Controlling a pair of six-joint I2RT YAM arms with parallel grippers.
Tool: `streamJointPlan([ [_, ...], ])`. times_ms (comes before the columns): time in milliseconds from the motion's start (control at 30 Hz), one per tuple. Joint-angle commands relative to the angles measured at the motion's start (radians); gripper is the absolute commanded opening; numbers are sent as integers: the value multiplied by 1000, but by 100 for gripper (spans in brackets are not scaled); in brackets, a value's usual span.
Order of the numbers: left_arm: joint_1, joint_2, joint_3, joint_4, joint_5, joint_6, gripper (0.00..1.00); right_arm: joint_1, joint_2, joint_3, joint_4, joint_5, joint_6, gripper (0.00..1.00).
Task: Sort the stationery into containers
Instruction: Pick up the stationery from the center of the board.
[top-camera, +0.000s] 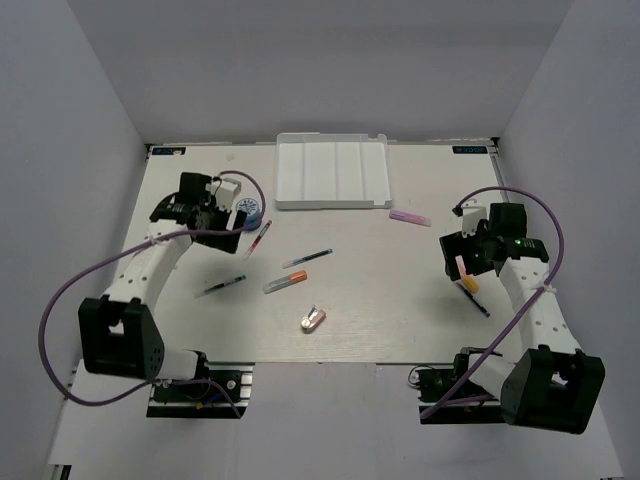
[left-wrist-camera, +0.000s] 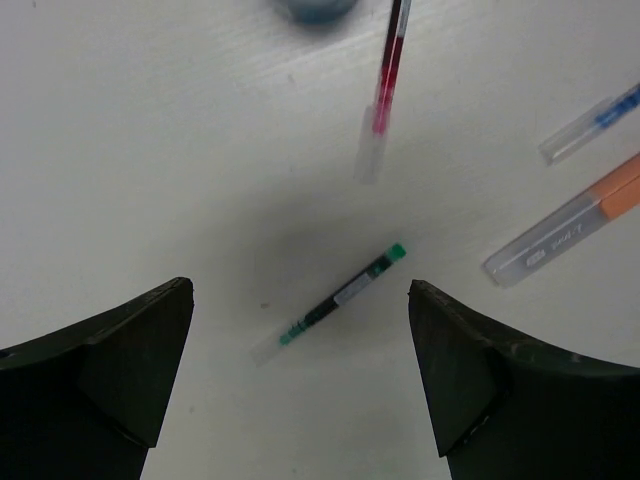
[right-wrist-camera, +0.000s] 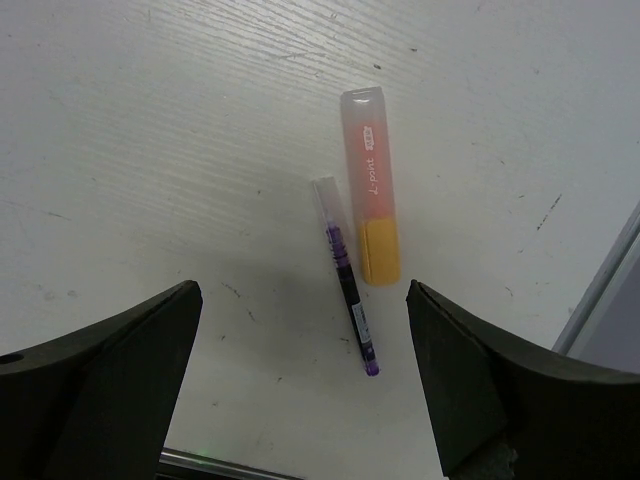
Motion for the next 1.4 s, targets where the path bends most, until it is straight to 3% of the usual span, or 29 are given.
streamJointPlan([
  [0, 4, 89, 116, 23, 68, 4, 98, 2, 12, -8, 13, -20, 11, 89],
  [133, 4, 198, 177, 121, 116, -28, 96, 2, 26, -6, 13, -25, 17, 89],
  [500, 4, 166, -60, 569, 189, -39, 96, 2, 57, -8, 18, -31, 17, 89],
  [1000, 4, 321, -105, 800, 173, -91, 96, 3, 112, 25, 16, -44, 20, 89],
  [1367, 4, 373, -100, 880, 147, -116, 91, 2, 120, 14, 26, -47, 14, 89],
])
